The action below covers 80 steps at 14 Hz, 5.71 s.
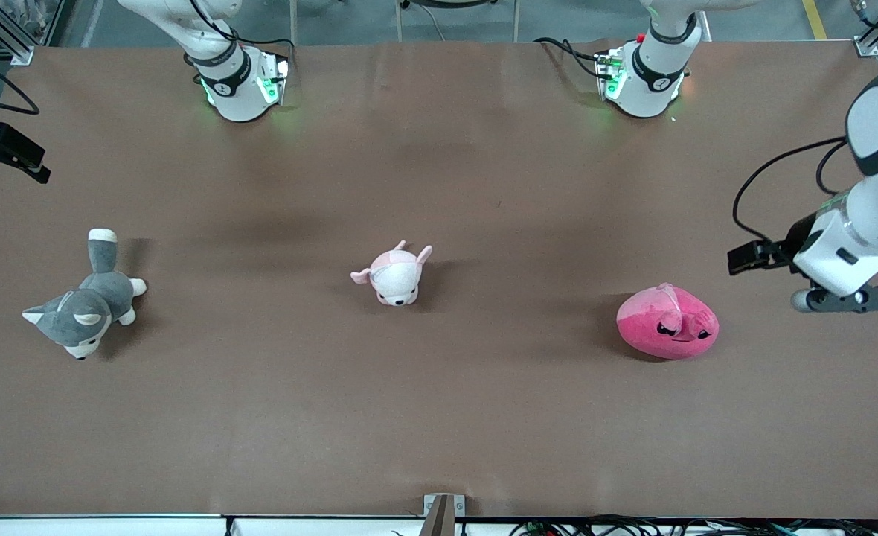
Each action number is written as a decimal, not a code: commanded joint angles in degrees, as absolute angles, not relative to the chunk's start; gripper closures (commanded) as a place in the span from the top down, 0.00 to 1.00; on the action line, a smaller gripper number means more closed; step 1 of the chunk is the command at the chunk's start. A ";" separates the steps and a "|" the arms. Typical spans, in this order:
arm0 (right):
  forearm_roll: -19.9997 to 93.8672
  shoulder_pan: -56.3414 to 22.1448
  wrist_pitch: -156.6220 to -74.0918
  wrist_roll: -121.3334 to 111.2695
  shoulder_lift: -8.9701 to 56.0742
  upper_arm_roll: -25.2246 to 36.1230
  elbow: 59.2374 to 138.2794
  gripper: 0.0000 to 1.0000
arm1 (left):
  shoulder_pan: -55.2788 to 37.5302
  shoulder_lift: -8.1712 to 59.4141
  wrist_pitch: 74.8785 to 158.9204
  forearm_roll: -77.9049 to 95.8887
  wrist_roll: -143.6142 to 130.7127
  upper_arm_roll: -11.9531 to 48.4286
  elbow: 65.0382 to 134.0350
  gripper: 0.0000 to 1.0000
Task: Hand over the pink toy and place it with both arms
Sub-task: 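Move the left gripper down over the pink plush toy, then close the left gripper on the pink toy's head, then carry the pink toy toward center while the right gripper reaches it, then grasp the pink toy's head with the right gripper, open the left gripper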
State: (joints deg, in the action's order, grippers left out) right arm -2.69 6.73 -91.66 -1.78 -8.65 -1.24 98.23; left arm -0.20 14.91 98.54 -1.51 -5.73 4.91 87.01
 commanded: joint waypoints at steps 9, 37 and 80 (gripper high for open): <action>-2.99 7.12 -97.65 -1.67 -14.50 -1.41 106.61 1.00 | 1.58 24.07 109.86 -0.79 -5.54 5.01 88.59 0.93; 22.65 4.22 -96.68 -1.49 -10.37 -1.05 106.08 1.00 | 1.23 17.94 100.39 12.46 -9.84 9.31 88.51 0.00; 38.85 -16.43 -110.66 5.19 2.55 -1.14 100.28 0.63 | -19.34 29.09 141.33 27.25 -71.72 35.68 78.22 0.01</action>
